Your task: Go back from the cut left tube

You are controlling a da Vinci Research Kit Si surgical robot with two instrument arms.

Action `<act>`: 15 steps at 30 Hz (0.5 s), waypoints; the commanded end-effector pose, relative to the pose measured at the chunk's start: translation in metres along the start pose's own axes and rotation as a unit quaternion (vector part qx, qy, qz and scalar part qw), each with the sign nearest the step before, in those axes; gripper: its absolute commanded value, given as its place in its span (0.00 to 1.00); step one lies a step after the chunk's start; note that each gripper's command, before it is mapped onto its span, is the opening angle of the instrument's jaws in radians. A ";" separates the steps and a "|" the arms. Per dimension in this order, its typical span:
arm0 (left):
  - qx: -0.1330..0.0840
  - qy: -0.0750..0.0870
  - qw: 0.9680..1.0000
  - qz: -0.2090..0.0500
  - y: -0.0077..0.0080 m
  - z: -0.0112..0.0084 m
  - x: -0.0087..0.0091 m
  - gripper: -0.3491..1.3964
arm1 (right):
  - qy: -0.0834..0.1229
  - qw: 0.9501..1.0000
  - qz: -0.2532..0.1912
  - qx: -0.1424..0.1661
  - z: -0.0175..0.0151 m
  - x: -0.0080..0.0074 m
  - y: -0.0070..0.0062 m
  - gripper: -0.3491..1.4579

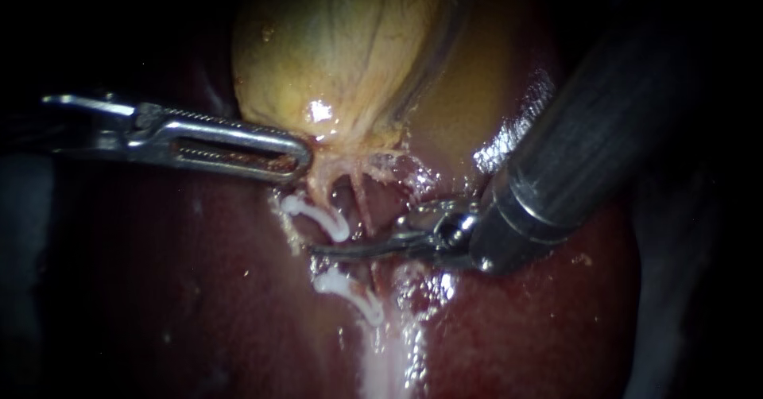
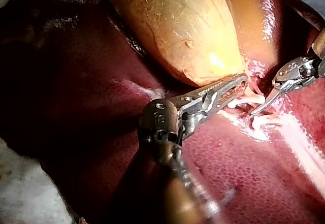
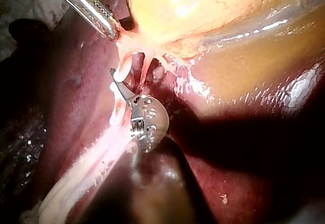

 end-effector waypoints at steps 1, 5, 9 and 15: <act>0.000 0.000 1.000 0.000 0.0000 0.0000 0.0000 0.00 | 0.000 1.000 0.000 0.000 0.0001 0.0000 0.0000 0.00; 0.000 0.000 1.000 0.000 0.0000 0.0000 0.0000 0.00 | 0.000 1.000 0.000 -0.001 0.0005 0.0000 0.0001 0.00; 0.000 0.000 1.000 0.000 0.0000 0.0000 0.0000 0.00 | -0.001 1.000 -0.001 -0.002 0.0010 -0.0001 0.0002 0.00; 0.000 0.000 1.000 0.000 0.0000 0.0000 0.0000 0.00 | 0.009 0.999 -0.021 -0.024 0.0015 -0.0007 0.0000 0.58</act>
